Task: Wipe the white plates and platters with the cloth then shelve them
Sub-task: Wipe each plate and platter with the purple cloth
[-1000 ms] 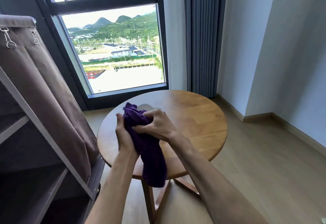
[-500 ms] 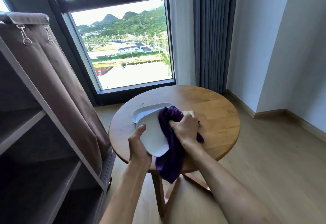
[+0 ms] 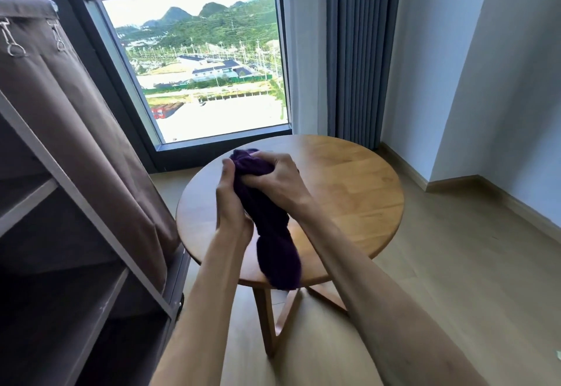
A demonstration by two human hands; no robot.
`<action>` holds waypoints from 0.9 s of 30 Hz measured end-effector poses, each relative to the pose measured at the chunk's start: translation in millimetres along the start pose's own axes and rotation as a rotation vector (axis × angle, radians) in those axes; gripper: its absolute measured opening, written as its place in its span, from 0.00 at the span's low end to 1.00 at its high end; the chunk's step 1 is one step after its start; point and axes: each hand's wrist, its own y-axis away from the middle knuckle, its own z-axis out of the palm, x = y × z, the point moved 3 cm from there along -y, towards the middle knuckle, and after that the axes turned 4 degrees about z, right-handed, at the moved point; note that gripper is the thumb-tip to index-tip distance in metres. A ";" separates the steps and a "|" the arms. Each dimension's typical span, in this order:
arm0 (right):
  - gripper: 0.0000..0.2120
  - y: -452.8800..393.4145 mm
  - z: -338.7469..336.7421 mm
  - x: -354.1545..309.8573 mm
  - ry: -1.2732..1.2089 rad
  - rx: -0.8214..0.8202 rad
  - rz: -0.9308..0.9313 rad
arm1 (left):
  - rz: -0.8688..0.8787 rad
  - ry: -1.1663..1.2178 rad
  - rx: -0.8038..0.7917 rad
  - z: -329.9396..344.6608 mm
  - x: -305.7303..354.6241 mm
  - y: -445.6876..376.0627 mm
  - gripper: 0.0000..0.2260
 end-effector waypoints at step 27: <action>0.08 -13.7 -18.8 12.5 0.260 0.276 0.036 | -0.120 -0.047 -0.020 20.8 -14.7 8.5 0.22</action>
